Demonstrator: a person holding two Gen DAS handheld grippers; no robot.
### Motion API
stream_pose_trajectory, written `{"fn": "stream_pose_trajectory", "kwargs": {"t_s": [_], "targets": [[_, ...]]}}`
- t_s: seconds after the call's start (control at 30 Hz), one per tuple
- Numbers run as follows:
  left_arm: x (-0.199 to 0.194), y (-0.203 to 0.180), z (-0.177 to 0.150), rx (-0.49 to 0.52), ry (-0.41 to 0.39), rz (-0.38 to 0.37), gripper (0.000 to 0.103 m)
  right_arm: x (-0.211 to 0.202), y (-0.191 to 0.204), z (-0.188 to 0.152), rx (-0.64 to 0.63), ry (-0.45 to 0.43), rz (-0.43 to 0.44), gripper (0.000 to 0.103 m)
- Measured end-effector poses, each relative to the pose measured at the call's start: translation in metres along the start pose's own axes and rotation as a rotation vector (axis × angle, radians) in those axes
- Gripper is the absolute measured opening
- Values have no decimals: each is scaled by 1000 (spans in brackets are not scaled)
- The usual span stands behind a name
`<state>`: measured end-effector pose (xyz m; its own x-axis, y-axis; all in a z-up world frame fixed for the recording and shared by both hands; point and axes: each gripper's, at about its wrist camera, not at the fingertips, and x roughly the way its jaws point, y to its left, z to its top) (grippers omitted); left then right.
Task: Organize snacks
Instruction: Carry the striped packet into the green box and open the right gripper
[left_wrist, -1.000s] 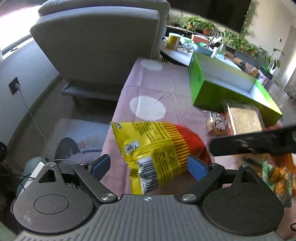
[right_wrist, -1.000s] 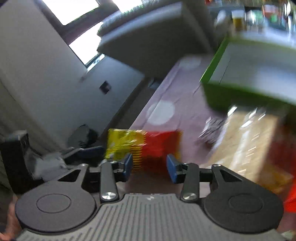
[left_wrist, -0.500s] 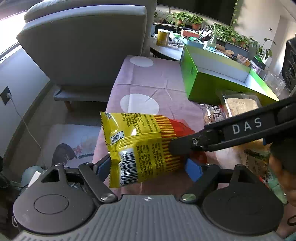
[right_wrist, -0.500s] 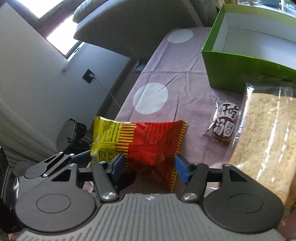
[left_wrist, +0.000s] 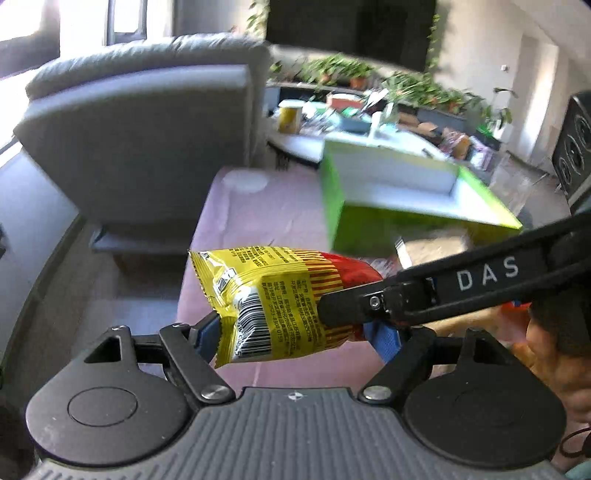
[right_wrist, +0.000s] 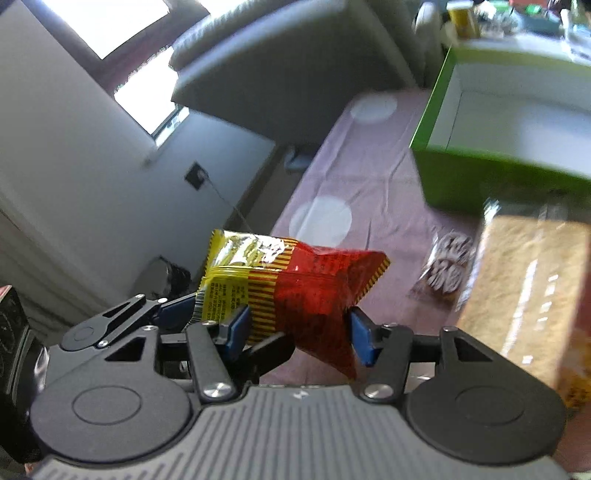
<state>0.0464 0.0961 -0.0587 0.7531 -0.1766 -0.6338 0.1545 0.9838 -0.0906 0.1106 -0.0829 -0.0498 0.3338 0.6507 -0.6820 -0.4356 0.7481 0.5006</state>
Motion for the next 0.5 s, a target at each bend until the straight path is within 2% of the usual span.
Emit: {"fn": "stream_pose_trajectory", "kwargs": {"t_s": [0.23, 0.4, 0.5], "targets": [[2, -53, 56, 160, -119, -55, 78, -64, -21, 20, 43, -201, -20, 80], [37, -88, 93, 232, -139, -128, 78, -94, -53, 40, 81, -314, -87, 80], [64, -101, 106, 256, -124, -151, 78, -97, -79, 54, 119, -329, -123, 80]]}}
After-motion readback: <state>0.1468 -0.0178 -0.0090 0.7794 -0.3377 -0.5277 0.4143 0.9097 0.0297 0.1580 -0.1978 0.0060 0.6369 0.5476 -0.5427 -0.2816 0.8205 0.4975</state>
